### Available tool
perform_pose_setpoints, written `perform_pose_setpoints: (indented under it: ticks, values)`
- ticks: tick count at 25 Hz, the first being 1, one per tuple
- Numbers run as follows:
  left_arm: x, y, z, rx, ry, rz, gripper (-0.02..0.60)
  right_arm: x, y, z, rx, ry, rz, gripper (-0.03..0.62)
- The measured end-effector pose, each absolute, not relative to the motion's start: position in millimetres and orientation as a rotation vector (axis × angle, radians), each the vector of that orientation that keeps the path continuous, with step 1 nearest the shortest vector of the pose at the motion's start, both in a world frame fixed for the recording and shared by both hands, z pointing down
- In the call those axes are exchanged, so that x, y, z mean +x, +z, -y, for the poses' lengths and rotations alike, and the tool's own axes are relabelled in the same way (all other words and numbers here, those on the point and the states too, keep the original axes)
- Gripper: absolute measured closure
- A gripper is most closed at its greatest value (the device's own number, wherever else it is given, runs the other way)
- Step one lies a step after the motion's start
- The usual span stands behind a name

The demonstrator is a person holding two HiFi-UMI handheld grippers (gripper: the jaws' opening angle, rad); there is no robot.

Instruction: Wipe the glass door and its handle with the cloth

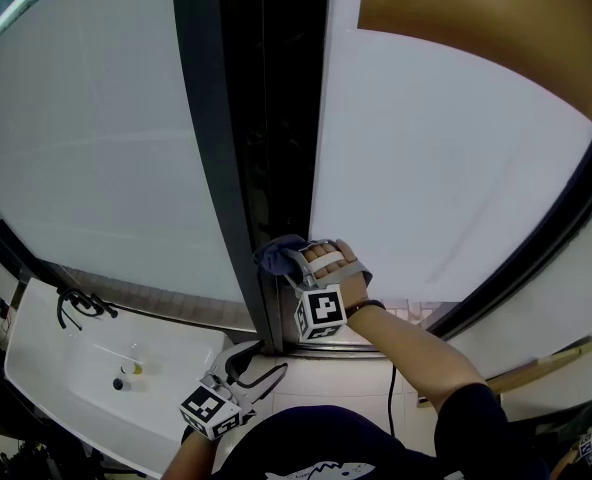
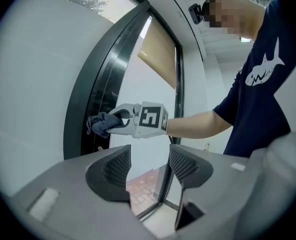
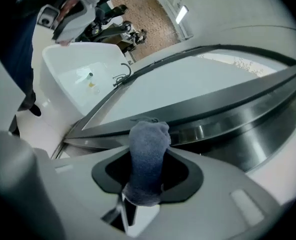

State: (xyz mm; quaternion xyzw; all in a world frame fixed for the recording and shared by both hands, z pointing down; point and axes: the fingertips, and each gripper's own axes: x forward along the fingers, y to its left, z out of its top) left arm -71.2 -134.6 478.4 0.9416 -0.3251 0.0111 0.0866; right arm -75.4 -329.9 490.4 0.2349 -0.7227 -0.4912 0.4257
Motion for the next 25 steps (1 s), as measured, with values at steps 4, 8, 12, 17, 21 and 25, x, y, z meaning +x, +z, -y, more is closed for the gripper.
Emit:
perform_pose_setpoints:
  ticks: [4, 8, 12, 17, 21, 25]
  values:
    - [-79, 479, 133, 2.803, 0.023, 0.989, 0.344, -66, 511, 334, 0.565, -1.331, 1.717, 0.45]
    - [-85, 482, 135, 2.799, 0.031, 1.005, 0.344, -50, 511, 330, 0.563, -1.369, 1.672, 0.45]
    - [-78, 485, 135, 2.803, 0.056, 0.977, 0.344, -17, 512, 328, 0.584, -1.358, 1.638, 0.45]
    - [-61, 483, 136, 2.838, 0.038, 0.917, 0.344, 19, 505, 330, 0.63, -1.297, 1.631, 0.45]
    - [-52, 477, 136, 2.846, 0.035, 0.898, 0.344, 45, 504, 335, 0.7, -1.218, 1.627, 0.45]
    - [-54, 482, 133, 2.835, 0.066, 0.9, 0.344, 76, 511, 341, 0.859, -0.995, 1.788, 0.45]
